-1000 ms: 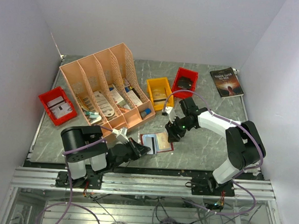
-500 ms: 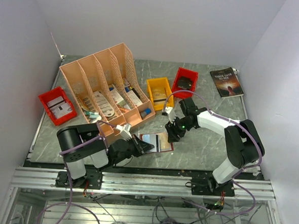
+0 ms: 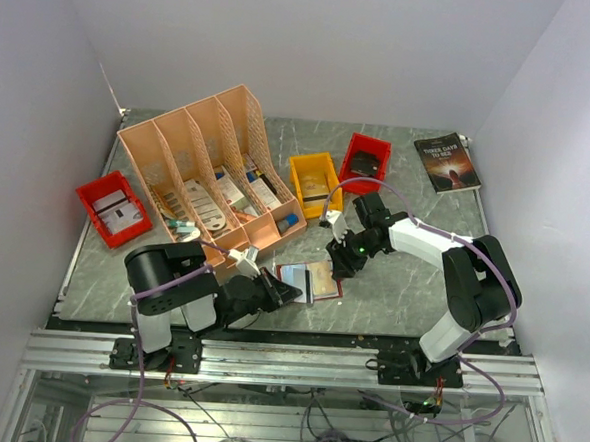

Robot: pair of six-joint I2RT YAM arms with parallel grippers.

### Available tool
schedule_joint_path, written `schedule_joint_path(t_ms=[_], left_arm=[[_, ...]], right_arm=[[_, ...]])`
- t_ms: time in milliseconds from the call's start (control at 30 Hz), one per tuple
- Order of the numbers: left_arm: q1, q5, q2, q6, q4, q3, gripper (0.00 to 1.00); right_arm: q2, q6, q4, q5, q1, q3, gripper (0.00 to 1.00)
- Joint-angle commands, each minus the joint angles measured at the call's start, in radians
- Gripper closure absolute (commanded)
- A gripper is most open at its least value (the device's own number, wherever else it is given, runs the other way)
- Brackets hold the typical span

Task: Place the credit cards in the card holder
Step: Insert the credit card into the card holder.

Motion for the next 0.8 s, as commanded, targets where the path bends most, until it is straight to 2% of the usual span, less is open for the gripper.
schedule_joint_path(t_ms=[0, 233, 500, 767], left_arm=[[0.005, -0.001, -0.018, -0.003, 0.057, -0.014, 0.93], [0.005, -0.005, -0.085, 0.008, -0.012, -0.019, 0.93], [0.006, -0.013, -0.091, -0.017, -0.042, -0.021, 0.93], [0.008, -0.001, -0.129, -0.016, -0.17, 0.014, 0.93]], right_arm=[[0.021, 0.001, 0.01, 0.019, -0.001, 0.018, 0.61], [0.021, 0.005, 0.011, 0.031, 0.0, 0.018, 0.62], [0.007, 0.005, 0.016, 0.031, -0.002, 0.017, 0.61], [0.008, 0.005, 0.013, 0.028, -0.001, 0.019, 0.6]])
